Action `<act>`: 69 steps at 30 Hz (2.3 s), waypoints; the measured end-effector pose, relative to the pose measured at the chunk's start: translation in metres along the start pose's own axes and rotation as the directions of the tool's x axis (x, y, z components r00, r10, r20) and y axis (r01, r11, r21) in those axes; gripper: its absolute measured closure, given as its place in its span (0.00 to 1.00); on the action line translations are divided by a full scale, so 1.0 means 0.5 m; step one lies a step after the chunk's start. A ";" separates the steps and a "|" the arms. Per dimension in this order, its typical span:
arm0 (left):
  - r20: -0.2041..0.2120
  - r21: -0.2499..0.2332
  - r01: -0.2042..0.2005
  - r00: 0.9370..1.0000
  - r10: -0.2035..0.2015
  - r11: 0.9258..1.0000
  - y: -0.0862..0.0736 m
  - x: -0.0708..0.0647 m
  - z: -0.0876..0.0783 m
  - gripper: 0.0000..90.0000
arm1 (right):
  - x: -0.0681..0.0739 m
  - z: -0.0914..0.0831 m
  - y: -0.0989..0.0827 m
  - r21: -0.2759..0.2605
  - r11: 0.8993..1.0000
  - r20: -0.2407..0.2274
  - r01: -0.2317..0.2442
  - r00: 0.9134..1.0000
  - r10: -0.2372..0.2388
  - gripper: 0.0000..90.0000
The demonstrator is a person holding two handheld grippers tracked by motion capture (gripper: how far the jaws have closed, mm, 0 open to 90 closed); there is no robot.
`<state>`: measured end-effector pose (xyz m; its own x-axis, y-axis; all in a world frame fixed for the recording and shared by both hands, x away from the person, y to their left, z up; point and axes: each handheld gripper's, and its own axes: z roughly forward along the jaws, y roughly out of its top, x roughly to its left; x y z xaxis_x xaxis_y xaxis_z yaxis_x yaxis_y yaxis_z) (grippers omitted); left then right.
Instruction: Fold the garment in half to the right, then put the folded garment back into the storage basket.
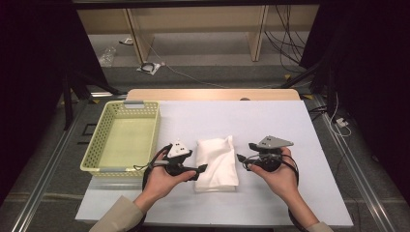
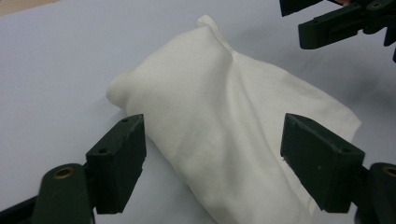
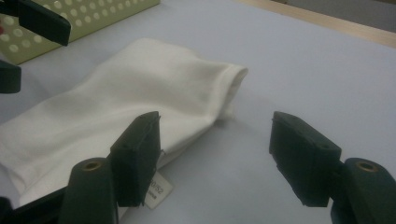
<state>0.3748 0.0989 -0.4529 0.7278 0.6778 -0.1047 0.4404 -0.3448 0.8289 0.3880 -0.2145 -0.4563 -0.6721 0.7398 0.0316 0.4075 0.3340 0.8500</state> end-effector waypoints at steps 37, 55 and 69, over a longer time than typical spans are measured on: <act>-0.010 -0.002 0.033 0.999 -0.033 0.999 0.000 0.008 0.003 0.27 | 0.002 -0.115 -0.086 -0.069 0.997 0.072 -0.042 0.996 0.047 0.33; -0.022 0.084 0.200 0.980 -0.199 0.976 -0.017 0.028 0.075 0.34 | 0.007 -0.109 -0.084 -0.073 0.997 0.080 -0.029 0.996 0.035 0.33; -0.049 0.149 0.145 0.989 -0.140 0.978 -0.015 0.019 0.119 0.48 | 0.007 -0.107 -0.085 -0.062 0.998 0.070 -0.031 0.997 0.035 0.33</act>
<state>0.4097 0.0693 -0.4926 0.6326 0.7502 -0.1924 0.6150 -0.3355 0.7136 0.3350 -0.2573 -0.4643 -0.6127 0.7900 0.0248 0.3887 0.2739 0.8797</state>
